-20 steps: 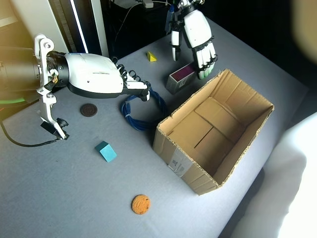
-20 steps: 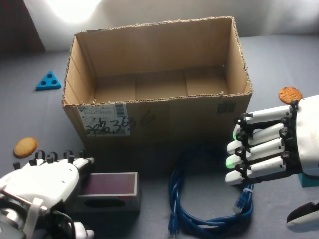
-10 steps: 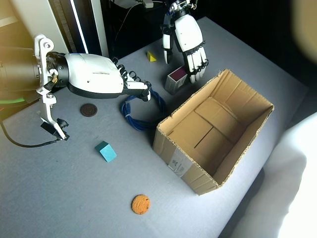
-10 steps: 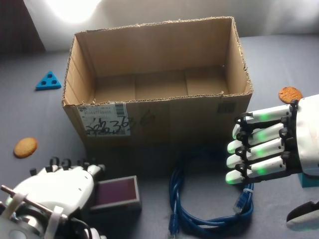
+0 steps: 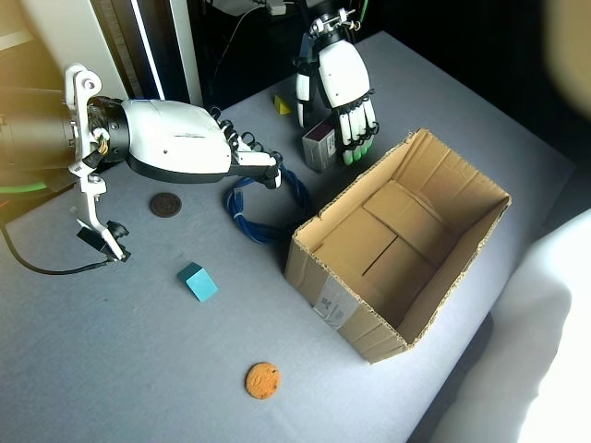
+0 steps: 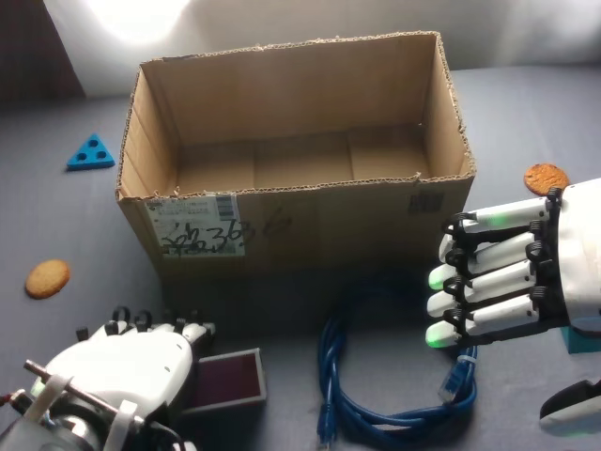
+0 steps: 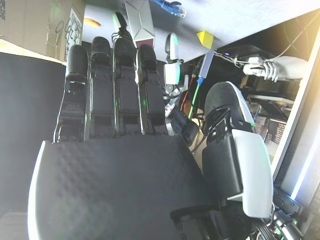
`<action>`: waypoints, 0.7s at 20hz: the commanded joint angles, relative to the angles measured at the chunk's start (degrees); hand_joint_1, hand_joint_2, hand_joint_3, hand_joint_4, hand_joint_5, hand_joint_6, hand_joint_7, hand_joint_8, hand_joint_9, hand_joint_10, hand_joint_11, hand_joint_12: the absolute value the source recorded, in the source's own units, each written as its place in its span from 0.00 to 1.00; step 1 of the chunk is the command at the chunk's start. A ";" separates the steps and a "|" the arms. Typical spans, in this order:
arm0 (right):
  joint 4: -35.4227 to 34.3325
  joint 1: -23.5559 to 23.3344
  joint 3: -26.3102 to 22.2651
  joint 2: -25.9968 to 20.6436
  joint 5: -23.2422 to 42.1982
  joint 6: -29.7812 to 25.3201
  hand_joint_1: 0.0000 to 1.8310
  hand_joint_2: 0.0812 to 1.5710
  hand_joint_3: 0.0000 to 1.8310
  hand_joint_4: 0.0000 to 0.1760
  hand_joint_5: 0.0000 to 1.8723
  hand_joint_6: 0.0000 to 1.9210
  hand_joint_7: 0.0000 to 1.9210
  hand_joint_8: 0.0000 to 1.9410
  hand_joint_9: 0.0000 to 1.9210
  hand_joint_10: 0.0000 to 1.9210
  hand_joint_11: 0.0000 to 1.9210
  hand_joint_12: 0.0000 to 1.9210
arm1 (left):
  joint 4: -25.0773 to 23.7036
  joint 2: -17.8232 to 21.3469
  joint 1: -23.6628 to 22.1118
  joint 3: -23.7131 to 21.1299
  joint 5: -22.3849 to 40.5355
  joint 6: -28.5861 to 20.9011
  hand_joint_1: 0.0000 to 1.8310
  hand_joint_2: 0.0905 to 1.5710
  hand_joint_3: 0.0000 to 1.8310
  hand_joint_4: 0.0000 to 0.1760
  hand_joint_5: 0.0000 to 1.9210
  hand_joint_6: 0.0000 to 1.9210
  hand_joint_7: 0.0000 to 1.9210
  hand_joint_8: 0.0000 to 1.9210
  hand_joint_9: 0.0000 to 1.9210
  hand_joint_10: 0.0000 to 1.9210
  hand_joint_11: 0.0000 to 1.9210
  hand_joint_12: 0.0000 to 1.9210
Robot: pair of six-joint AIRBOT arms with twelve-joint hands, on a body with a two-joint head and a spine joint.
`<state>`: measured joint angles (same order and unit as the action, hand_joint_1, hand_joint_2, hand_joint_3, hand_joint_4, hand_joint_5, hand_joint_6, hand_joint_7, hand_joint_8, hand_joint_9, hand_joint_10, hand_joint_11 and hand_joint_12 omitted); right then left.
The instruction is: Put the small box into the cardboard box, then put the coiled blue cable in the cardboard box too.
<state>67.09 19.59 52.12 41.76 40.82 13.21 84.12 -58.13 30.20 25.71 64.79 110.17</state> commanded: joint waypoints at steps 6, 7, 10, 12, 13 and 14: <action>-3.20 -0.15 -0.29 -0.59 3.90 0.02 0.00 0.80 0.00 0.00 0.23 0.00 0.23 0.00 0.21 0.00 0.00 0.49 | -3.38 0.00 -0.07 0.19 2.86 -0.21 0.62 0.74 0.00 0.00 0.24 0.01 0.28 0.01 0.26 0.04 0.00 0.62; -3.20 -0.15 -0.29 -0.59 3.90 0.02 0.01 0.80 0.00 0.00 0.25 0.00 0.24 0.00 0.22 0.00 0.00 0.50 | -3.38 0.00 -0.07 0.19 2.86 -0.21 0.65 0.75 0.00 0.00 0.34 0.03 0.39 0.02 0.36 0.06 0.08 0.63; -3.20 -0.17 -0.29 -0.59 3.87 0.02 0.00 0.80 0.00 0.00 0.24 0.00 0.24 0.00 0.21 0.00 0.00 0.49 | -3.32 0.02 0.09 0.18 2.86 -0.21 0.73 0.74 0.00 0.00 0.40 0.64 0.46 0.59 0.39 0.69 0.25 0.65; -3.20 -0.17 -0.27 -0.61 3.87 0.09 0.00 0.80 0.00 0.00 0.23 0.00 0.22 0.00 0.20 0.00 0.00 0.47 | -3.55 0.35 0.22 0.10 2.86 -0.21 0.74 0.74 0.00 0.00 0.39 0.64 0.46 0.62 0.41 0.72 0.29 0.66; -3.20 -0.15 -0.27 -0.61 3.87 0.27 0.01 0.80 0.00 0.00 0.24 0.00 0.23 0.00 0.21 0.00 0.00 0.48 | -3.94 0.66 0.26 0.04 2.86 -0.21 0.74 0.74 0.00 0.00 0.39 0.62 0.46 0.62 0.43 0.70 0.33 0.64; -3.20 -0.03 -0.27 -0.62 3.87 0.62 0.02 0.80 0.00 0.00 0.24 0.00 0.23 0.00 0.21 0.00 0.00 0.49 | -4.56 1.37 0.27 -0.03 2.86 -0.20 0.74 0.73 0.00 0.00 0.39 0.61 0.46 0.61 0.43 0.70 0.34 0.63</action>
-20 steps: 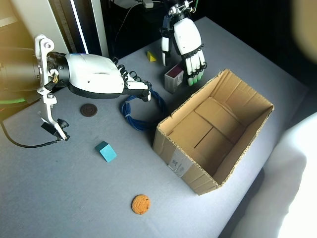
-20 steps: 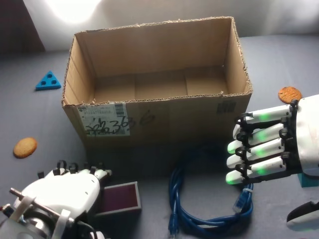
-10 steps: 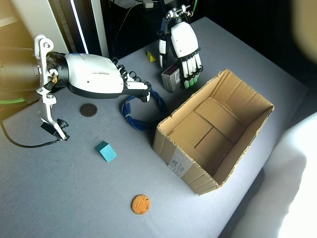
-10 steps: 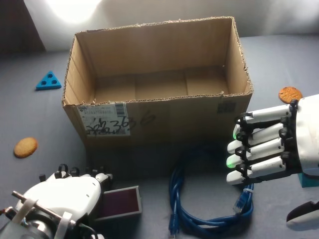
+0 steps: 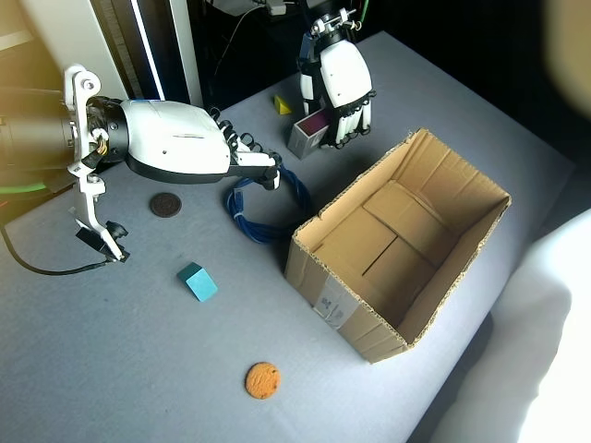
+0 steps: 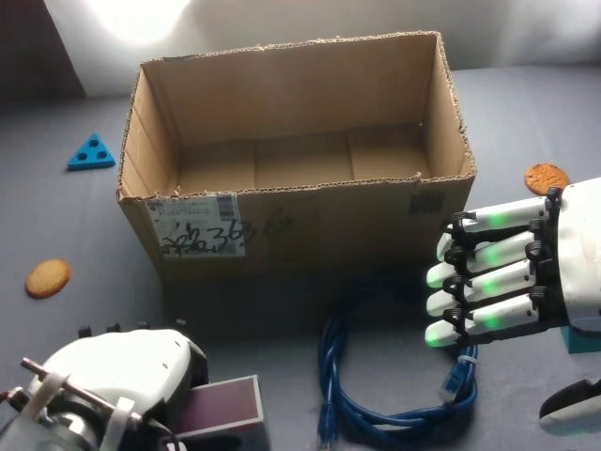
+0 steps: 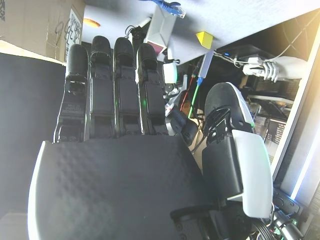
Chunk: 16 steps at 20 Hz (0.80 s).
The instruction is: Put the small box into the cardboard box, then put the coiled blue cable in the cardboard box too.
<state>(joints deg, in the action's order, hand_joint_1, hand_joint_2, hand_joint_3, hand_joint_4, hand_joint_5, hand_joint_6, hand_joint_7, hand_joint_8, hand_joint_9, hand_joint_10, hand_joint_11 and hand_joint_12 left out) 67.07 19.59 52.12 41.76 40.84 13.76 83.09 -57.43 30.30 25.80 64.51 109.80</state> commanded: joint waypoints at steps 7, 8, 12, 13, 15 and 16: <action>-4.70 1.03 -0.26 0.94 -0.17 3.41 0.01 0.80 0.00 0.00 0.24 0.00 0.24 0.00 0.21 0.00 0.00 0.49 | -6.73 9.25 0.07 -0.21 4.02 0.85 0.74 0.73 0.00 0.00 0.38 0.64 0.47 0.61 0.43 0.68 0.33 0.59; -5.78 1.48 -0.26 1.37 -0.96 4.87 0.01 0.80 0.00 0.00 0.24 0.00 0.24 0.00 0.21 0.00 0.00 0.49 | -7.06 10.49 0.03 -0.08 4.01 0.83 0.74 0.73 0.00 0.00 0.39 0.62 0.48 0.59 0.43 0.67 0.33 0.59; -7.00 2.74 -0.27 2.74 -1.20 6.85 0.00 0.79 0.00 0.00 0.26 0.00 0.26 0.00 0.23 0.00 0.00 0.51 | -8.68 14.59 -0.05 1.66 2.04 -0.55 0.74 0.74 0.00 0.00 0.37 0.66 0.46 0.61 0.42 0.69 0.31 0.61; -7.14 2.74 -0.27 2.78 -1.20 7.06 0.00 0.79 0.00 0.00 0.25 0.00 0.25 0.00 0.22 0.00 0.00 0.49 | -9.43 15.22 -0.18 2.69 0.38 -1.04 0.74 0.74 0.00 0.00 0.38 0.63 0.47 0.61 0.42 0.70 0.30 0.63; -7.23 2.58 -0.27 2.80 -1.18 7.07 0.00 0.80 0.00 0.00 0.25 0.00 0.25 0.00 0.22 0.00 0.00 0.49 | -10.45 16.48 -0.48 4.26 -1.38 -1.83 0.74 0.73 0.00 0.00 0.39 0.62 0.47 0.59 0.43 0.70 0.30 0.65; -7.27 2.51 -0.27 2.80 -1.18 7.07 0.00 0.80 0.00 0.00 0.25 0.00 0.25 0.00 0.22 0.00 0.00 0.50 | -11.10 17.13 -0.84 5.03 -1.38 -2.32 0.74 0.73 0.00 0.00 0.39 0.62 0.47 0.59 0.43 0.69 0.31 0.64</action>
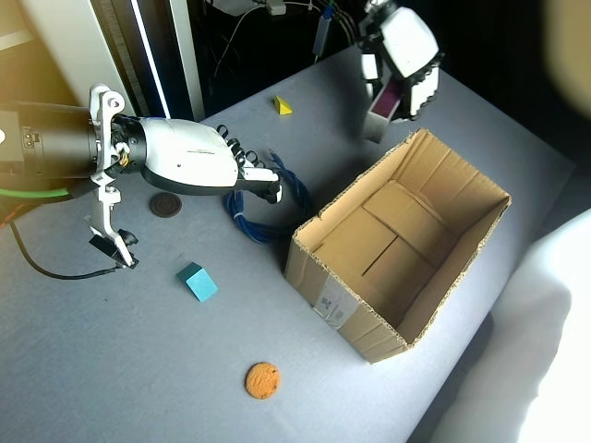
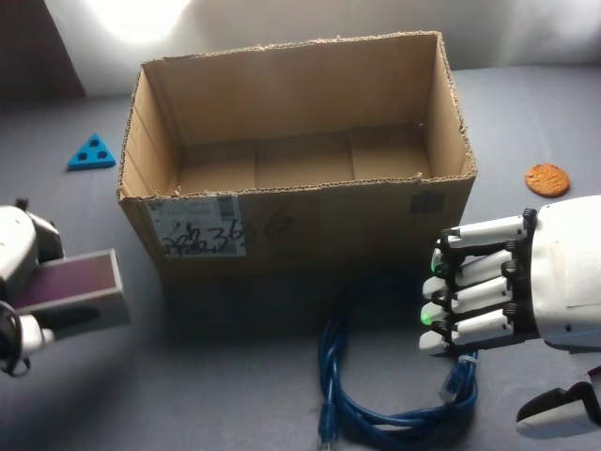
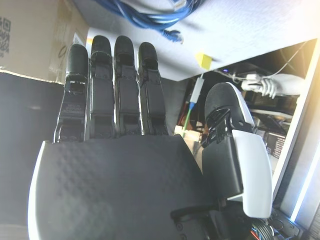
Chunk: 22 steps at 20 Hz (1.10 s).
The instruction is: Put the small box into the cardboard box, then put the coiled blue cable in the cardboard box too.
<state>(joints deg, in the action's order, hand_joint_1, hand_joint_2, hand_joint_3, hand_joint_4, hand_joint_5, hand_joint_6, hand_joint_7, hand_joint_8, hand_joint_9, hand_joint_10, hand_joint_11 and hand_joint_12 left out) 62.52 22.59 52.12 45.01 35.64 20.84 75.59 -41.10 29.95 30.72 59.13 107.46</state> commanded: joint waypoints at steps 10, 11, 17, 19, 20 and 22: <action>-2.72 -2.04 -0.27 -1.51 7.14 -0.63 0.00 0.80 0.00 0.00 0.25 0.00 0.25 0.00 0.23 0.00 0.00 0.52 | -9.71 2.83 -6.84 8.01 -0.20 -1.84 0.74 0.73 0.00 0.00 0.39 0.62 0.48 0.58 0.44 0.69 0.31 0.63; -2.72 -2.20 -0.27 -1.68 7.38 -0.67 0.00 0.79 0.00 0.00 0.25 0.00 0.25 0.00 0.22 0.00 0.00 0.50 | -10.54 3.02 -7.77 8.71 -0.62 -1.84 0.74 0.73 0.00 0.00 0.39 0.61 0.48 0.58 0.44 0.69 0.32 0.63; -2.07 -2.24 -0.28 -1.74 7.50 -0.66 0.00 0.80 0.00 0.00 0.25 0.00 0.25 0.00 0.21 0.00 0.00 0.49 | -14.88 3.45 -12.97 11.32 -2.26 -1.93 0.75 0.72 0.00 0.00 0.40 0.61 0.48 0.57 0.45 0.68 0.32 0.63; -1.96 -2.24 -0.28 -1.73 7.54 -0.66 0.00 0.80 0.00 0.00 0.26 0.00 0.25 0.00 0.22 0.00 0.00 0.52 | -15.56 3.17 -14.79 11.67 -2.50 -1.94 0.75 0.71 0.00 0.00 0.41 0.59 0.50 0.54 0.46 0.67 0.32 0.63; -1.93 -2.24 -0.28 -1.73 7.58 -0.65 0.00 0.80 0.00 0.00 0.25 0.00 0.25 0.00 0.22 0.00 0.00 0.52 | -15.88 2.74 -15.87 11.85 -2.57 -1.93 0.75 0.72 0.00 0.00 0.40 0.61 0.49 0.55 0.45 0.68 0.31 0.66; -1.88 -2.24 -0.28 -1.73 7.65 -0.63 0.00 0.80 0.00 0.00 0.25 0.00 0.24 0.00 0.21 0.00 0.00 0.50 | -16.34 1.44 -18.62 12.53 -4.87 -0.95 0.74 0.72 0.00 0.00 0.39 0.62 0.48 0.56 0.45 0.69 0.30 0.66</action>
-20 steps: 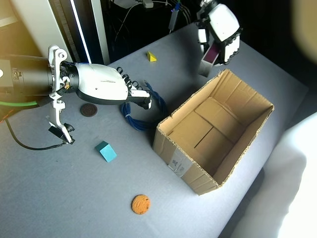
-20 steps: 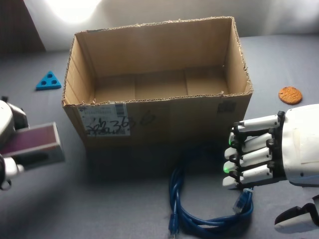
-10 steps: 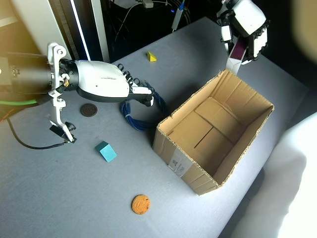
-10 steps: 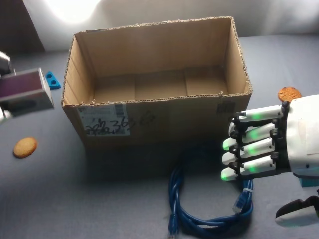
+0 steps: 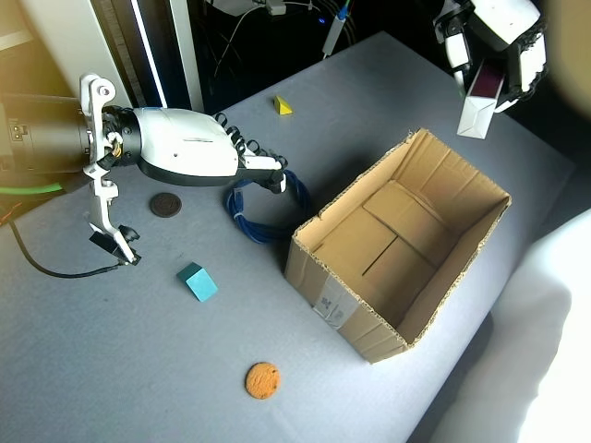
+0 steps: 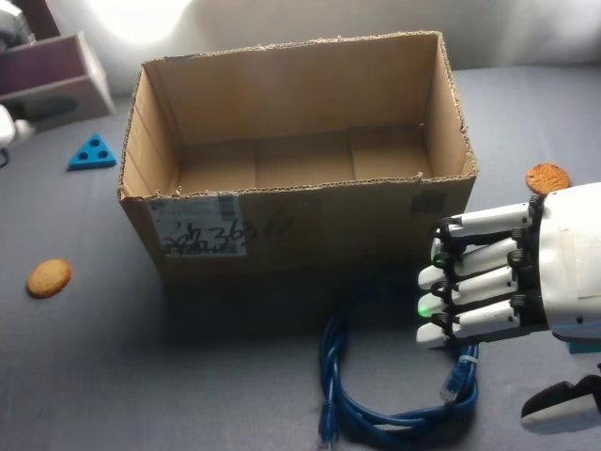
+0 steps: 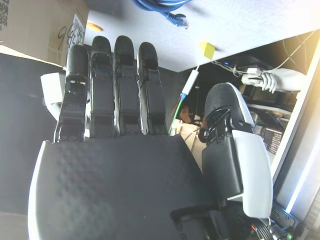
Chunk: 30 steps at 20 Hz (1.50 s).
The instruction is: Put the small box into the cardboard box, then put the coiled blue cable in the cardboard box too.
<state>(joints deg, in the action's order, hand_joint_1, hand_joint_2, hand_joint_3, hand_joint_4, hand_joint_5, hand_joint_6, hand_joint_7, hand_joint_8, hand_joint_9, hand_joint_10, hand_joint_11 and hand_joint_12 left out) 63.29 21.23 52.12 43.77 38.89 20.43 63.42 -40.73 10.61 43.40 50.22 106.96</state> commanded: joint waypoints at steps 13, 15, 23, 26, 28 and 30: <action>-2.40 -0.88 -0.28 -0.47 4.84 0.15 0.00 0.81 0.00 0.00 0.24 0.00 0.25 0.00 0.22 0.00 0.00 0.51 | -10.49 -12.98 -3.83 3.17 -0.47 -6.39 0.74 0.73 0.00 0.00 0.39 0.63 0.47 0.58 0.42 0.73 0.29 0.69; -2.40 -0.88 -0.28 -0.47 4.84 0.16 0.00 0.81 0.00 0.00 0.23 0.00 0.24 0.00 0.22 0.00 0.00 0.51 | -11.43 -13.88 -3.25 3.36 -0.45 -7.53 0.74 0.74 0.00 0.00 0.38 0.64 0.47 0.59 0.41 0.74 0.27 0.70; -2.40 -0.87 -0.28 -0.48 4.91 0.24 0.00 0.81 0.00 0.00 0.24 0.00 0.24 0.00 0.21 0.01 0.00 0.52 | -15.06 -14.24 -1.36 4.68 -0.91 -11.36 0.75 0.72 0.00 0.00 0.41 0.60 0.49 0.54 0.44 0.70 0.29 0.70; -2.40 -0.87 -0.28 -0.48 4.91 0.27 0.00 0.81 0.00 0.00 0.25 0.00 0.24 0.00 0.22 0.00 0.00 0.52 | -15.08 -14.37 -1.38 4.87 -1.03 -11.44 0.74 0.73 0.00 0.00 0.39 0.62 0.48 0.56 0.44 0.71 0.30 0.67; -2.40 -0.87 -0.28 -0.48 4.91 0.29 0.00 0.81 0.00 0.00 0.23 0.00 0.23 0.00 0.21 0.00 0.00 0.50 | -15.09 -14.37 -1.36 4.88 -1.05 -11.44 0.66 0.76 0.00 0.00 0.37 0.72 0.46 0.61 0.38 0.48 0.22 0.64; -2.42 -0.86 -0.25 -0.48 4.81 0.30 0.00 0.81 0.00 0.00 0.24 0.00 0.23 0.00 0.21 0.00 0.00 0.50 | -15.09 -14.37 -1.22 4.89 -1.06 -11.44 0.56 0.76 0.00 0.00 0.28 0.18 0.35 0.13 0.30 0.18 0.08 0.61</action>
<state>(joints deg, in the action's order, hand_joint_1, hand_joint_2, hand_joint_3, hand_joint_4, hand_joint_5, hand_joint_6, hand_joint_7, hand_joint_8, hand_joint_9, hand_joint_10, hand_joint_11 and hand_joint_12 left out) 63.68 21.23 52.12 43.77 39.55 20.67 51.86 -55.48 9.61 47.99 44.45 95.72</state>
